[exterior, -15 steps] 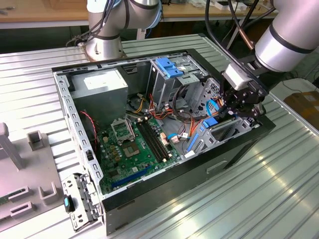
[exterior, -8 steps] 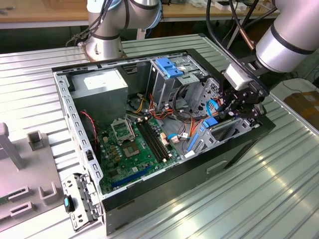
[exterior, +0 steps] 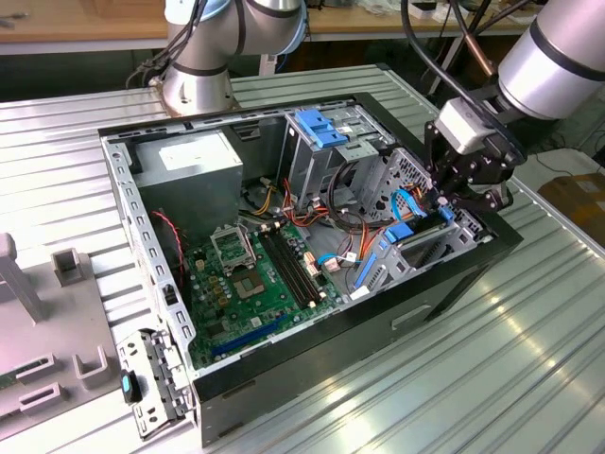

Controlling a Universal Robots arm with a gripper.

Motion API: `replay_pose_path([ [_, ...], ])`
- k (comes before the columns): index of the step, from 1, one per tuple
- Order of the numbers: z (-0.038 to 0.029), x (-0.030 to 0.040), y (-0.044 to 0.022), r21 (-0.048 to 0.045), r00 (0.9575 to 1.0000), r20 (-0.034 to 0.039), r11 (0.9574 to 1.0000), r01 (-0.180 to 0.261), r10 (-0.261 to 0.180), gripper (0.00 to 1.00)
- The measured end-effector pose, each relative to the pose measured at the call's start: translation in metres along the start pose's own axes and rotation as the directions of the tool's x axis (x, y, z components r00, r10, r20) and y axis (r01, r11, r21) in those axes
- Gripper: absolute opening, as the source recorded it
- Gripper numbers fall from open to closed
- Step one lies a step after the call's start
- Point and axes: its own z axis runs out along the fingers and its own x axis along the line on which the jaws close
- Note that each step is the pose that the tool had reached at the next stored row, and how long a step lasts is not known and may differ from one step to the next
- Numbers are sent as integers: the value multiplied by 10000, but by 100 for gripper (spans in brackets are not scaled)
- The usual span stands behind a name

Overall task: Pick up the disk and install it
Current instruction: 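Insert the second disk wire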

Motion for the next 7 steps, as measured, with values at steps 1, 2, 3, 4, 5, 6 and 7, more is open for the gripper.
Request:
replay_pose_path([
  [1,-1,0,0,0,10000,1,10000,0,0,11],
  [2,-2,0,0,0,10000,0,10000,0,0,11],
  [3,-4,-1,0,0,10000,0,10000,0,0,11],
  [4,-6,-1,0,0,10000,-1,10000,0,0,11],
  [5,-6,-1,0,0,10000,0,10000,0,0,11],
  [6,-8,-1,0,0,10000,0,10000,0,0,11],
  [7,-9,-1,-1,0,10000,0,10000,0,0,11],
])
